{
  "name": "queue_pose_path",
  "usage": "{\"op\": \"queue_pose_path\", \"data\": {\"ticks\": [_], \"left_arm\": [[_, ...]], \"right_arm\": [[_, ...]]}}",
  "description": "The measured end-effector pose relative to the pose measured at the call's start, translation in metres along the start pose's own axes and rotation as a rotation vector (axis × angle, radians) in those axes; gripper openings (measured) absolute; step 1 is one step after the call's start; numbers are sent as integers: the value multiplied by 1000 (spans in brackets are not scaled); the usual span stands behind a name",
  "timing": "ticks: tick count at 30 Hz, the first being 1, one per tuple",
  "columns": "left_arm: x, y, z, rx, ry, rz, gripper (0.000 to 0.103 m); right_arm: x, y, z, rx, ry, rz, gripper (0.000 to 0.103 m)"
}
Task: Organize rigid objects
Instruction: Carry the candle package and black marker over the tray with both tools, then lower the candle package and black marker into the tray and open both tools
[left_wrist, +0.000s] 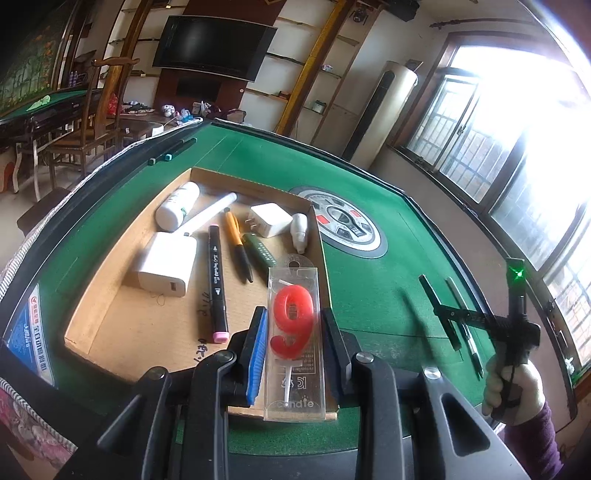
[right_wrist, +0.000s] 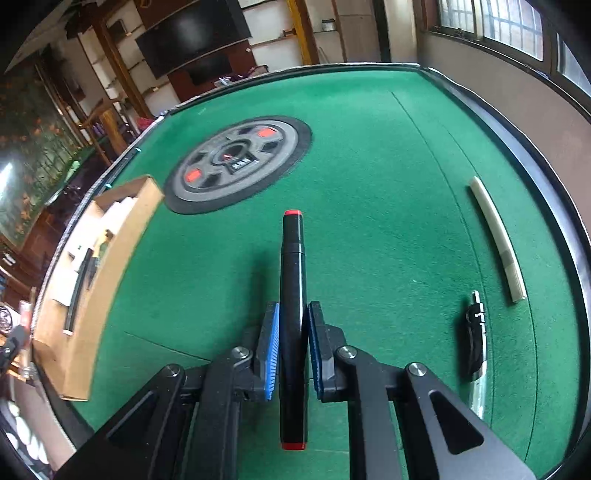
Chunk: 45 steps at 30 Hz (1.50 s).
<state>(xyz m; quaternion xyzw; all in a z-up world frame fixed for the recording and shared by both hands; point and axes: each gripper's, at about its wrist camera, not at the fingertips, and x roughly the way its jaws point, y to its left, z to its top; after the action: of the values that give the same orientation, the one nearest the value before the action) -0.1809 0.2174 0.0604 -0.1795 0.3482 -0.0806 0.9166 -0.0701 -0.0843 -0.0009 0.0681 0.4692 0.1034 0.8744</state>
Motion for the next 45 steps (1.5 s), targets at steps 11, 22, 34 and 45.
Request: {"op": "queue_pose_path", "data": {"ticks": [11,22,34,45], "left_arm": [[2,22,4,-40,-6,-8,29],[-2,47,13,-90,-20,-30,29],[28,74,11,-134,84,34,29],[38,72,8,-53,94,169,29]], "right_arm": [[-22,88,13,-130,-15,167,15],[-15,189,11,-276,23,301,15],[31,254,-10,-335,159,356,15],[65,253,-17,-325,185,240,15]]}}
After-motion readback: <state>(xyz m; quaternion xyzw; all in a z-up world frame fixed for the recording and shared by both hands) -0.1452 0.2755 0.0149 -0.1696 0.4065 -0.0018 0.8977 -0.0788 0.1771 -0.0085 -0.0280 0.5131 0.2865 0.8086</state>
